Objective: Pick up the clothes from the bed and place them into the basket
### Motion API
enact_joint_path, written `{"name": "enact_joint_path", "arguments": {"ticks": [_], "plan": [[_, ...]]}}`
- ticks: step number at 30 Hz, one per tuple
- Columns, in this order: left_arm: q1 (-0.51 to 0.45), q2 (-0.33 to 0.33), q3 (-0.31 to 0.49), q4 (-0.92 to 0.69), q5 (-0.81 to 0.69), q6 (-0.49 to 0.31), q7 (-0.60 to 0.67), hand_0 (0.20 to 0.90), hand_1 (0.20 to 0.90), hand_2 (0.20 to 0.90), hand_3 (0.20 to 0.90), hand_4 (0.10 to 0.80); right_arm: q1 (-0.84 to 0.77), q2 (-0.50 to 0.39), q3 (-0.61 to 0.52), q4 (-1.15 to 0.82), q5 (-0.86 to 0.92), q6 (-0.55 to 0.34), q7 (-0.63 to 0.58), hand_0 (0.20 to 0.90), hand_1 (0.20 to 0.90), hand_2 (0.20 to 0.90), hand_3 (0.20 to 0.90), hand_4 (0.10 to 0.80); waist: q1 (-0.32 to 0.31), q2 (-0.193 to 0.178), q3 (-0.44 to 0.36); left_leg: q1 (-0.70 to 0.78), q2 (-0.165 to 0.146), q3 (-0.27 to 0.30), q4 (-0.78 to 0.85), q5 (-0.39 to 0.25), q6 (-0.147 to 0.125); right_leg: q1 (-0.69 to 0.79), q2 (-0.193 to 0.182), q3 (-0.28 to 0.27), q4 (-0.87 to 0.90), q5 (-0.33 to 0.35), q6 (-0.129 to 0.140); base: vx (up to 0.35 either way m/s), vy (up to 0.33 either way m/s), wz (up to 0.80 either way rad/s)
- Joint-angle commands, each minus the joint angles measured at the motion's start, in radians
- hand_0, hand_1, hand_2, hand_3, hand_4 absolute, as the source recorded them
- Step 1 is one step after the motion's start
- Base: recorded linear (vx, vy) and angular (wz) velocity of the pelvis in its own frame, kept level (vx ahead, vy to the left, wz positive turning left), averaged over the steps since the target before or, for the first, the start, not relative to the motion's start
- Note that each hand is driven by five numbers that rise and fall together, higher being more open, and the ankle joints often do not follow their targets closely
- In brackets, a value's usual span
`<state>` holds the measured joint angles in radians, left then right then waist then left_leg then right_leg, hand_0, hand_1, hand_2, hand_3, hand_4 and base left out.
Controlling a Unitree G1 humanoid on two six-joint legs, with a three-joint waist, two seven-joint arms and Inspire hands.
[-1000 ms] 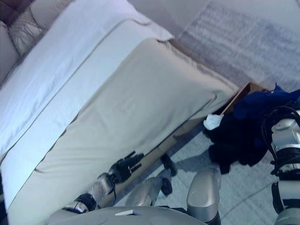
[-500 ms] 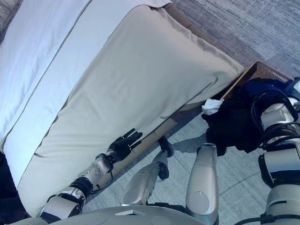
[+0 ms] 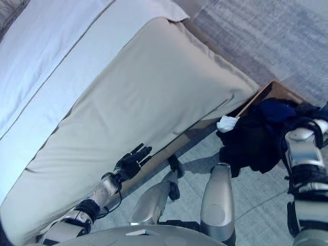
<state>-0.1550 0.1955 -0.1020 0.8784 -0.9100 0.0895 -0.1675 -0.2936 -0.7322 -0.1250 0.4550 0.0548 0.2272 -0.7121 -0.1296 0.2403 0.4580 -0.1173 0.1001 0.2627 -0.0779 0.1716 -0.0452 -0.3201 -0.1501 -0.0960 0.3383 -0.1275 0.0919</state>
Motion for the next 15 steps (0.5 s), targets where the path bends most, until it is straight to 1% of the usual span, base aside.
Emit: {"name": "enact_joint_path", "arguments": {"ticks": [1, 2, 3, 5, 6, 7, 9, 10, 11, 12, 13, 14, 15], "plan": [[0.076, 0.036, 0.039, 0.058, 0.051, -0.013, 0.013, 0.900, 0.900, 0.900, 0.900, 0.800, 0.068, 0.029, -0.036, -0.106, -0.047, -0.100, -0.028, 0.900, 0.900, 0.900, 0.900, 0.800, -0.005, -0.152, -0.142, 0.099, -0.031, -0.009, 0.073, -0.189, -0.023, 0.185, 0.069, -0.099, -0.245, 0.068, -0.069, 0.201, 0.109, 0.00], [0.095, 0.032, 0.054, 0.073, 0.071, -0.013, 0.020, 0.900, 0.900, 0.900, 0.900, 0.800, 0.105, 0.049, -0.050, -0.126, -0.055, -0.112, -0.004, 0.900, 0.900, 0.900, 0.900, 0.800, 0.001, -0.177, -0.172, 0.117, -0.031, -0.006, 0.071, -0.192, -0.020, 0.218, 0.069, -0.101, -0.263, 0.075, -0.064, 0.178, 0.110, 0.01], [0.101, 0.031, 0.056, 0.078, 0.077, -0.014, 0.023, 0.900, 0.900, 0.900, 0.900, 0.800, 0.116, 0.055, -0.053, -0.131, -0.059, -0.114, 0.009, 0.900, 0.900, 0.900, 0.900, 0.800, 0.003, -0.185, -0.182, 0.123, -0.031, -0.005, 0.070, -0.194, -0.019, 0.228, 0.069, -0.102, -0.269, 0.078, -0.062, 0.194, 0.122, 0.01], [0.121, 0.030, 0.067, 0.097, 0.103, -0.017, 0.037, 0.900, 0.900, 0.900, 0.900, 0.800, 0.159, 0.086, -0.048, -0.134, -0.050, -0.124, 0.063, 0.900, 0.900, 0.900, 0.900, 0.800, 0.013, -0.217, -0.226, 0.154, -0.033, 0.001, 0.056, -0.198, -0.013, 0.275, 0.071, -0.106, -0.302, 0.091, -0.053, 0.149, 0.093, 0.04], [0.121, 0.030, 0.067, 0.098, 0.104, -0.017, 0.037, 0.900, 0.900, 0.900, 0.900, 0.800, 0.161, 0.088, -0.047, -0.134, -0.049, -0.125, 0.066, 0.900, 0.900, 0.900, 0.900, 0.800, 0.013, -0.218, -0.228, 0.155, -0.033, 0.001, 0.055, -0.198, -0.013, 0.278, 0.071, -0.106, -0.303, 0.092, -0.053, 0.148, 0.118, 0.13], [0.128, 0.026, 0.071, 0.114, 0.119, -0.021, 0.046, 0.900, 0.900, 0.900, 0.900, 0.800, 0.181, 0.110, -0.035, -0.112, -0.023, -0.144, 0.118, 0.900, 0.900, 0.900, 0.900, 0.800, 0.020, -0.230, -0.255, 0.174, -0.035, 0.003, 0.046, -0.201, -0.010, 0.305, 0.072, -0.106, -0.325, 0.100, -0.048, 0.118, 0.109, 0.11], [0.133, 0.024, 0.074, 0.131, 0.163, -0.033, 0.056, 0.900, 0.900, 0.900, 0.900, 0.800, 0.199, 0.138, -0.021, -0.091, 0.037, -0.161, 0.185, 0.900, 0.900, 0.900, 0.900, 0.800, 0.025, -0.238, -0.278, 0.193, -0.037, 0.004, 0.033, -0.202, -0.008, 0.328, 0.073, -0.106, -0.346, 0.109, -0.043, 0.120, 0.145, 0.07], [0.135, 0.025, 0.064, 0.145, 0.244, -0.056, 0.072, 0.900, 0.900, 0.900, 0.900, 0.800, 0.208, 0.165, -0.004, -0.065, 0.100, -0.179, 0.238, 0.900, 0.900, 0.900, 0.900, 0.800, 0.030, -0.243, -0.292, 0.205, -0.038, 0.003, 0.022, -0.201, -0.008, 0.343, 0.074, -0.106, -0.360, 0.115, -0.040, 0.073, 0.142, 0.11], [0.135, 0.029, 0.056, 0.152, 0.286, -0.069, 0.084, 0.900, 0.900, 0.900, 0.900, 0.800, 0.213, 0.182, 0.006, -0.046, 0.137, -0.194, 0.268, 0.900, 0.900, 0.900, 0.900, 0.800, 0.033, -0.246, -0.298, 0.211, -0.040, 0.003, 0.017, -0.201, -0.007, 0.351, 0.074, -0.106, -0.366, 0.119, -0.039, 0.077, 0.185, 0.14], [0.132, 0.042, 0.020, 0.173, 0.415, -0.093, 0.101, 0.900, 0.900, 0.900, 0.900, 0.800, 0.227, 0.249, 0.043, 0.013, 0.266, -0.207, 0.350, 0.900, 0.900, 0.900, 0.900, 0.800, 0.041, -0.252, -0.319, 0.231, -0.044, 0.002, 0.003, -0.203, -0.002, 0.373, 0.074, -0.110, -0.383, 0.128, -0.033, 0.061, 0.164, 0.13], [0.130, 0.048, 0.006, 0.183, 0.459, -0.102, 0.105, 0.900, 0.900, 0.900, 0.900, 0.800, 0.231, 0.272, 0.056, 0.040, 0.293, -0.212, 0.374, 0.900, 0.900, 0.900, 0.900, 0.800, 0.043, -0.254, -0.327, 0.237, -0.046, 0.003, 0.001, -0.205, 0.000, 0.379, 0.073, -0.111, -0.386, 0.130, -0.030, 0.060, 0.141, 0.07], [0.129, 0.051, 0.001, 0.186, 0.468, -0.104, 0.106, 0.900, 0.900, 0.900, 0.900, 0.800, 0.232, 0.279, 0.060, 0.052, 0.293, -0.218, 0.379, 0.900, 0.900, 0.900, 0.900, 0.800, 0.044, -0.254, -0.329, 0.239, -0.046, 0.003, 0.000, -0.206, 0.001, 0.382, 0.073, -0.112, -0.386, 0.130, -0.029, 0.032, 0.112, 0.08], [0.122, 0.058, -0.017, 0.197, 0.508, -0.107, 0.109, 0.900, 0.900, 0.900, 0.900, 0.800, 0.234, 0.304, 0.082, 0.098, 0.312, -0.232, 0.413, 0.900, 0.900, 0.900, 0.900, 0.800, 0.048, -0.254, -0.338, 0.247, -0.047, 0.005, -0.001, -0.209, 0.005, 0.390, 0.073, -0.114, -0.386, 0.129, -0.027, 0.045, 0.119, 0.17]]}}
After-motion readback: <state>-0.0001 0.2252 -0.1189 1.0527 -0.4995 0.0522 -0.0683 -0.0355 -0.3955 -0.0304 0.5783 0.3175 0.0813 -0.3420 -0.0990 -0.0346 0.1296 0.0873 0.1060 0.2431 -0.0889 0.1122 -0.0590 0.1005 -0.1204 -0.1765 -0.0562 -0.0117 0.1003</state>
